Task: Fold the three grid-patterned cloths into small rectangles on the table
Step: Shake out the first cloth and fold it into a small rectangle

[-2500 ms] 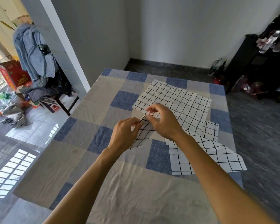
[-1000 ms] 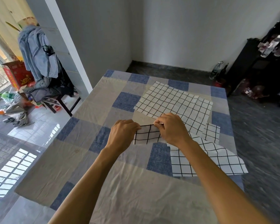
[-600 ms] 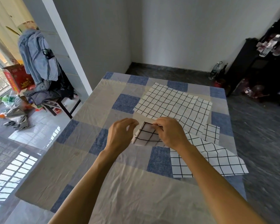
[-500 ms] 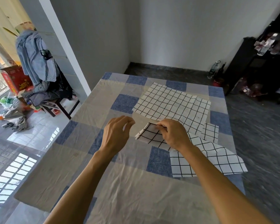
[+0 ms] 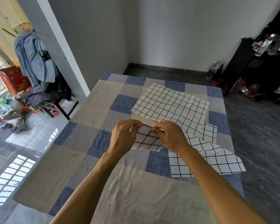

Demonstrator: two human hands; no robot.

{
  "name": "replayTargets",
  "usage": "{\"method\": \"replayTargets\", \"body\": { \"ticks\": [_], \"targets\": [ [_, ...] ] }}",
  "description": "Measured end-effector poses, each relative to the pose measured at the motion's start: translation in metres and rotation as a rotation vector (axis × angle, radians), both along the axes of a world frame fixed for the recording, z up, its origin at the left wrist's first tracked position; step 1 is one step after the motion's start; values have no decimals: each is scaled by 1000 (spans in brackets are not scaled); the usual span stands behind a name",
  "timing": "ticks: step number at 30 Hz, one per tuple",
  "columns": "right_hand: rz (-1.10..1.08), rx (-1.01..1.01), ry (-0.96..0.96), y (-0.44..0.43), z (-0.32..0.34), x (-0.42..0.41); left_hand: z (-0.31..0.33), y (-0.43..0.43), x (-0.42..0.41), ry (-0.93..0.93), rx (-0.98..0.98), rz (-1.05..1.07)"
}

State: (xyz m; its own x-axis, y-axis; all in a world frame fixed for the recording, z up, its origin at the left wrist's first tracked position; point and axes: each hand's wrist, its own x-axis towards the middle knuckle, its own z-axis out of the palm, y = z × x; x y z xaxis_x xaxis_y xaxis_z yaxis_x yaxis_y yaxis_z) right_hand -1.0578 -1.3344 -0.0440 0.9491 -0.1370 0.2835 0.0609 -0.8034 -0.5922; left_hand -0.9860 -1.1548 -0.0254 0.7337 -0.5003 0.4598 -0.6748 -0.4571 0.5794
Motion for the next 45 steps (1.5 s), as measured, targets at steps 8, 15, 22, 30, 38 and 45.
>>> {"method": "replayTargets", "body": {
  "ticks": [8,15,22,30,38,45],
  "targets": [
    [-160,30,190,-33,-31,-18,4,18,20,-57,23,85],
    [-122,21,220,-29,-18,-19,10,2,14,-184,311,-115],
    [-30,251,95,15,8,1,10,-17,-3,-136,246,-141],
    [-75,532,139,9,7,-10,-8,9,-4,51,195,19],
    [-66,637,100,12,4,-14,-14,18,-6,-42,139,20],
    [-114,794,29,12,20,-20,-9,15,-17,349,-215,109]
  ]
}}
